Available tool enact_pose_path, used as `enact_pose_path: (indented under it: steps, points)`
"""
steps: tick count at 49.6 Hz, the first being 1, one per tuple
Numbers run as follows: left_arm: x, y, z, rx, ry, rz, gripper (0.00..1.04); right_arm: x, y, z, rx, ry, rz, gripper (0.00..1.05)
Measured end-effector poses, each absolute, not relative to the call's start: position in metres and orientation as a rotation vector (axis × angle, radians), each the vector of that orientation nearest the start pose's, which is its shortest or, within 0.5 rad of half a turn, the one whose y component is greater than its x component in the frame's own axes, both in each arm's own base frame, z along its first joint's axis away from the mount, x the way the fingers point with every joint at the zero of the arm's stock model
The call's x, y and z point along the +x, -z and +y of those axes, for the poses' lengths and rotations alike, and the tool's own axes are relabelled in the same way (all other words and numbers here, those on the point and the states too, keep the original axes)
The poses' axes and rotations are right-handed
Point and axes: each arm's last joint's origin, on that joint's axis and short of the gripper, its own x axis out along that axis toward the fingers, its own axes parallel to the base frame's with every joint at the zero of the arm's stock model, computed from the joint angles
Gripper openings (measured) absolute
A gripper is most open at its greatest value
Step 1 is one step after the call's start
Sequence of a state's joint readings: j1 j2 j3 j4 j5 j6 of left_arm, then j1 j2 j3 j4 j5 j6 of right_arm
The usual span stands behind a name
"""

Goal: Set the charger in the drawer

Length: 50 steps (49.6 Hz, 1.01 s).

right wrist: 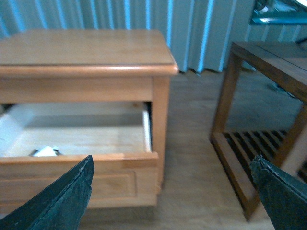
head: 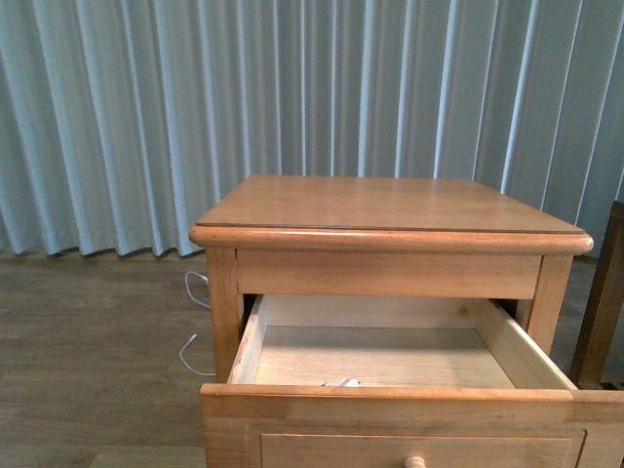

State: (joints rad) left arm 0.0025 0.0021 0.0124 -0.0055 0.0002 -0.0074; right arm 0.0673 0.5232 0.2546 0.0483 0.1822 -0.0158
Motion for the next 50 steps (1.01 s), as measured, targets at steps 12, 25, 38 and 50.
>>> enact_pose_path:
  steps: [12,25,38,50]
  points:
    - [0.097,-0.167,0.0,-0.006,-0.002,-0.005,0.99,0.163,-0.204,0.027,-0.027,-0.037,0.458,0.97]
    - [0.097,-0.167,0.0,-0.005,-0.002,-0.005,0.99,0.215,-0.188,0.054,0.054,-0.054,0.602,0.97]
    - [0.097,-0.167,0.0,-0.005,-0.002,-0.005,0.99,0.273,-0.158,0.076,0.086,0.012,0.702,0.97]
    - [0.097,-0.167,0.0,-0.005,-0.002,-0.005,0.99,0.315,-0.129,0.085,0.097,0.109,0.751,0.97]
